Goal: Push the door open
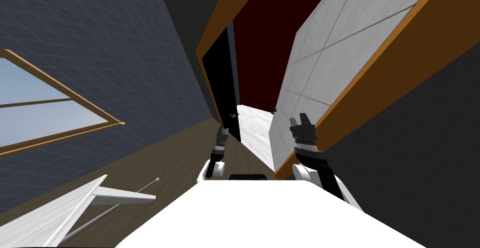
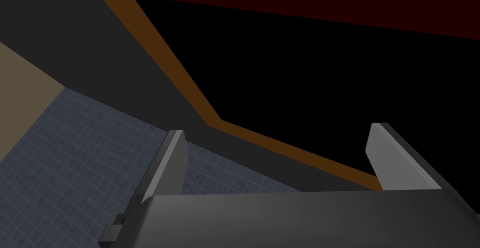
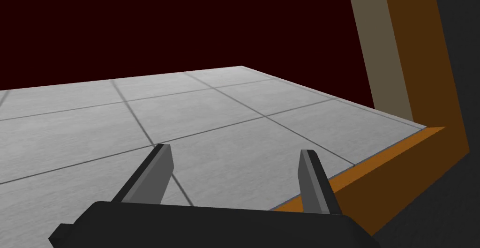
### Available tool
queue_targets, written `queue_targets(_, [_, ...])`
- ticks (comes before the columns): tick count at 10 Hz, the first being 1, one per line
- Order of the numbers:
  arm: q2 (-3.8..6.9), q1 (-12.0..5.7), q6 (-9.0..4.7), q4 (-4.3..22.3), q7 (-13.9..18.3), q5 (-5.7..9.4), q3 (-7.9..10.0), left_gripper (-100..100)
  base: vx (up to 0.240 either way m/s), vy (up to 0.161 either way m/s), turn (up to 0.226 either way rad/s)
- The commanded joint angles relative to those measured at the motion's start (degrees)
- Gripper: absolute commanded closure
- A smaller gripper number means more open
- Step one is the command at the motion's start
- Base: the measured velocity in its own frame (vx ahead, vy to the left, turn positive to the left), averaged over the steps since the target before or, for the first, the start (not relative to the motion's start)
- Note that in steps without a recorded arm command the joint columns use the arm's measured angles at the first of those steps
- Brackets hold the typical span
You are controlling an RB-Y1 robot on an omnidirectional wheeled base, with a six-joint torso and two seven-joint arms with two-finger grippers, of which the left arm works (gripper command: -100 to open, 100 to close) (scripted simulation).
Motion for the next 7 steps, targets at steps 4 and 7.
queue_targets(4, [0.36,-2.17,-0.75,5.50,0.63,-0.91,-2.06,-100,0.099,0.075,-0.018])
queue_targets(7, [0.63,-3.67,-1.36,9.23,1.09,-1.46,-3.30,-100,0.092,0.079,-0.018])
